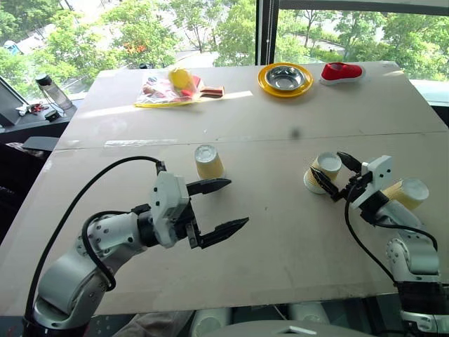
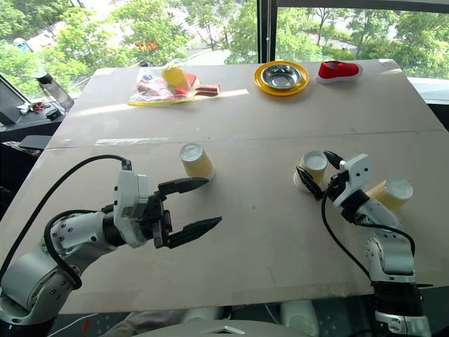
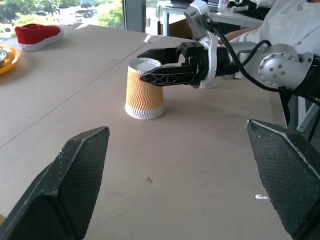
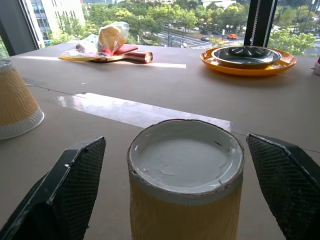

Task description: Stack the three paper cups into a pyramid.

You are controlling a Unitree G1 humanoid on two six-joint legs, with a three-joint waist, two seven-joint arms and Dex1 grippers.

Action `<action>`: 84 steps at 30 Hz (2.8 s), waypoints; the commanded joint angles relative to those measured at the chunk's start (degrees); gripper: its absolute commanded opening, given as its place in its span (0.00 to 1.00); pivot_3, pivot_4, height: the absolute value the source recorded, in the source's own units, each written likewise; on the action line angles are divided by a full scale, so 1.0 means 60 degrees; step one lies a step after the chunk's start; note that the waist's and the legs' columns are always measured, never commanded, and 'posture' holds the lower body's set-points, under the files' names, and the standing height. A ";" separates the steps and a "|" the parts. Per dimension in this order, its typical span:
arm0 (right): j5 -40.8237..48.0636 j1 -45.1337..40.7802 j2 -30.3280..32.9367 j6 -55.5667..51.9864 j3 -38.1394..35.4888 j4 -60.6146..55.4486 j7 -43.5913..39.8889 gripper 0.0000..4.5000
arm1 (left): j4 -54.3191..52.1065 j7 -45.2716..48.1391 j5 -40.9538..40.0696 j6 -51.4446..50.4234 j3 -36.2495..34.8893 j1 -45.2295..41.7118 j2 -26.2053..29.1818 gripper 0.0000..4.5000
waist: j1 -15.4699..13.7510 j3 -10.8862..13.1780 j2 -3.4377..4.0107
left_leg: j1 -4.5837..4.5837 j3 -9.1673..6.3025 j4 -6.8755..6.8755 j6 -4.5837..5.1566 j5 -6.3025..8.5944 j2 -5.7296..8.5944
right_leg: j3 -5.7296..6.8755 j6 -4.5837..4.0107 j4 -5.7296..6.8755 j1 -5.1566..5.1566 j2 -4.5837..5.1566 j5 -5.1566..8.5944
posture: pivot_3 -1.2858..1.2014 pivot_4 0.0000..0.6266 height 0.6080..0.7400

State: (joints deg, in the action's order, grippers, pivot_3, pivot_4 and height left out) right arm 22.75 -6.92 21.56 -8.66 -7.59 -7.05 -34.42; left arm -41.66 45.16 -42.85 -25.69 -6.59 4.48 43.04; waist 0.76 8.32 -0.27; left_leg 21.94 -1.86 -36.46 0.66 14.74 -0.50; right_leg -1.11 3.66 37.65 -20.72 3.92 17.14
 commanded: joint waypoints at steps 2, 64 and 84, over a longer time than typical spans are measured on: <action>-0.0022 -0.0067 -0.0032 0.0388 -0.0069 0.0244 -0.0170 0.88 | -0.0408 -0.0120 -0.0091 0.0036 -0.0251 -0.0033 0.0007 1.00 | -0.0009 0.0002 -0.0003 | 0.0003 -0.0003 0.0000 0.0000 0.0000 0.0000 | 0.0003 0.0000 -0.0001 0.0000 0.0000 0.0000 | 0.52 0.24 1.00; -0.1738 0.2787 -0.1143 0.0714 -0.2268 -0.4092 0.3115 0.98 | 0.0926 0.0760 -0.0165 -0.0919 0.1187 -0.2910 -0.0828 1.00 | 0.0032 0.0024 -0.0038 | 0.0119 0.0002 -0.0032 -0.0015 -0.0009 -0.0009 | -0.0031 0.0004 0.0058 -0.0139 -0.0042 -0.0003 | 0.52 0.24 1.00; -0.2185 0.2869 -0.2046 0.0830 -0.2807 -0.3101 0.5156 0.98 | 0.0747 0.1013 -0.0226 -0.1268 0.1094 -0.3319 -0.0619 1.00 | 0.0008 0.0023 -0.0036 | 0.0117 0.0006 -0.0042 -0.0019 -0.0012 -0.0011 | -0.0041 0.0003 0.0061 -0.0137 -0.0045 -0.0002 | 0.52 0.24 1.00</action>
State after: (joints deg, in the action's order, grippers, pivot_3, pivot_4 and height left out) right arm 8.19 10.74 9.46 -2.95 -23.36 -24.31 -4.40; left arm -35.28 51.03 -43.11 -33.46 0.78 -14.54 38.87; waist 0.81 8.45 -0.49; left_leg 22.64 -1.82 -36.71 0.55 14.67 -0.57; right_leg -1.36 3.67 38.01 -21.54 3.65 17.12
